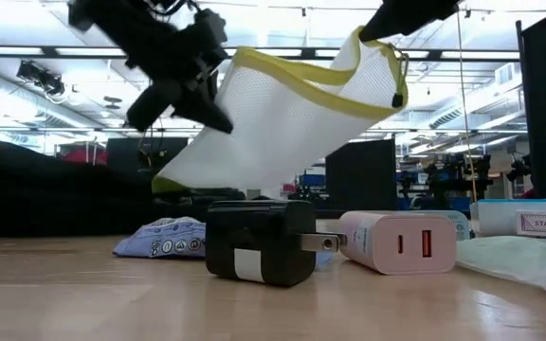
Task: Unpack backpack
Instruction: Open the zip lock bag
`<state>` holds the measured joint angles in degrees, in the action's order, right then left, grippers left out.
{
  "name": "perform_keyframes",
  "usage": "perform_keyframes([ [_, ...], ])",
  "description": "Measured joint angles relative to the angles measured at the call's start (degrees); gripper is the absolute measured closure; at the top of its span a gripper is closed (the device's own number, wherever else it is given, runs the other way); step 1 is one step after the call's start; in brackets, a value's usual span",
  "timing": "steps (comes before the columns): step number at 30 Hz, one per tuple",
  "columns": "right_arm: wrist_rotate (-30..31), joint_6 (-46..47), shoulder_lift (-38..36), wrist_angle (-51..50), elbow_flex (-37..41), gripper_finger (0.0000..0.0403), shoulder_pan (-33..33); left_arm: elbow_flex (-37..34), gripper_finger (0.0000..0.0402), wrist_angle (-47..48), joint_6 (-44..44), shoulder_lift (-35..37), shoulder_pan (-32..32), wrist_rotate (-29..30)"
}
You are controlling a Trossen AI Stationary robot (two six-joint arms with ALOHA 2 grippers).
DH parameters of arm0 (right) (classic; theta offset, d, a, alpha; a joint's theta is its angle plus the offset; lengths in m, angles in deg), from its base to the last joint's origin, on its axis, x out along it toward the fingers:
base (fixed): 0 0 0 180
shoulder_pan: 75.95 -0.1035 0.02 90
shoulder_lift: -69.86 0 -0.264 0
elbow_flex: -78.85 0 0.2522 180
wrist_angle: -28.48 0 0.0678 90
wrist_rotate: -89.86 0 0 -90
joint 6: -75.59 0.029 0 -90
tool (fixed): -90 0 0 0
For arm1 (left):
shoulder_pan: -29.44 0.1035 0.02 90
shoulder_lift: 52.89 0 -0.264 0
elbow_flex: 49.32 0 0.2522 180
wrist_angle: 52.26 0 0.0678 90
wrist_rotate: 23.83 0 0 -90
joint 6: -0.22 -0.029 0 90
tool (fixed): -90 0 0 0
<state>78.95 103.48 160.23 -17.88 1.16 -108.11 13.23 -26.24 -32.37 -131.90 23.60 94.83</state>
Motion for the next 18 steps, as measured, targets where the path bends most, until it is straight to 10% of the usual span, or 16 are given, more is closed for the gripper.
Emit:
perform_keyframes([
  [8,5.3,-6.5,0.0,4.9,0.0,0.0403,-2.4,5.6,0.0402,6.7,-0.1,2.7,0.6,0.3],
  [18,3.7,-5.9,0.0,7.8,0.0,0.0403,-5.4,-4.6,0.0401,4.2,5.4,10.4,2.1,-0.5],
])
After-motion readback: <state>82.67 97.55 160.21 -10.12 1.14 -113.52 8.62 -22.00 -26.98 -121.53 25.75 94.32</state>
